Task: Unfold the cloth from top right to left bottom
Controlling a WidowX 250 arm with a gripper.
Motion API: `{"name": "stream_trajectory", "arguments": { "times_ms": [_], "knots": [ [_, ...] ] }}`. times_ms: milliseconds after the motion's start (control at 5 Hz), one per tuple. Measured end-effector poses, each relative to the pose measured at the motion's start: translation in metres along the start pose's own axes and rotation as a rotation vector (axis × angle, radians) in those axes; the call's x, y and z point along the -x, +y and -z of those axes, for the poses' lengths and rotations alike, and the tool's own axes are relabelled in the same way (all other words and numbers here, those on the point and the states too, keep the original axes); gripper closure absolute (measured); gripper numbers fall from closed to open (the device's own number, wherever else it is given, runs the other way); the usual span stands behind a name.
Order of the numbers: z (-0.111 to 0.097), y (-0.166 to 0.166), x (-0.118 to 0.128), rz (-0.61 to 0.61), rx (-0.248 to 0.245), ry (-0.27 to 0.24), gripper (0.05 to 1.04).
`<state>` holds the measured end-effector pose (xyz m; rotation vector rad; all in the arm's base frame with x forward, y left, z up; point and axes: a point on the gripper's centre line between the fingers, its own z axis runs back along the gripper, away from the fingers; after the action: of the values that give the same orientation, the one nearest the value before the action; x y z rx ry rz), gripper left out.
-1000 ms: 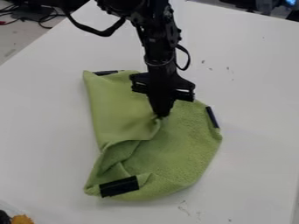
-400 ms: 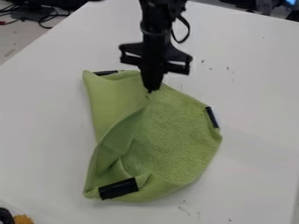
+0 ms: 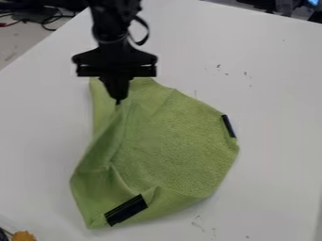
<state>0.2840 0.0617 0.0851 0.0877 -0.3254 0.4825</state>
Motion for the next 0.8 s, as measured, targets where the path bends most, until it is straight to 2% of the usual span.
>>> {"name": "stream_trajectory", "arguments": {
  "times_ms": [200, 400, 800],
  "knots": [
    [0.006, 0.033, 0.013, -0.06, 0.005, -0.002, 1.025],
    [0.007, 0.065, 0.021, -0.081, -0.023, 0.008, 1.025],
    [0.005, 0.108, 0.039, -0.15, -0.068, 0.038, 1.025]
  ]
}}
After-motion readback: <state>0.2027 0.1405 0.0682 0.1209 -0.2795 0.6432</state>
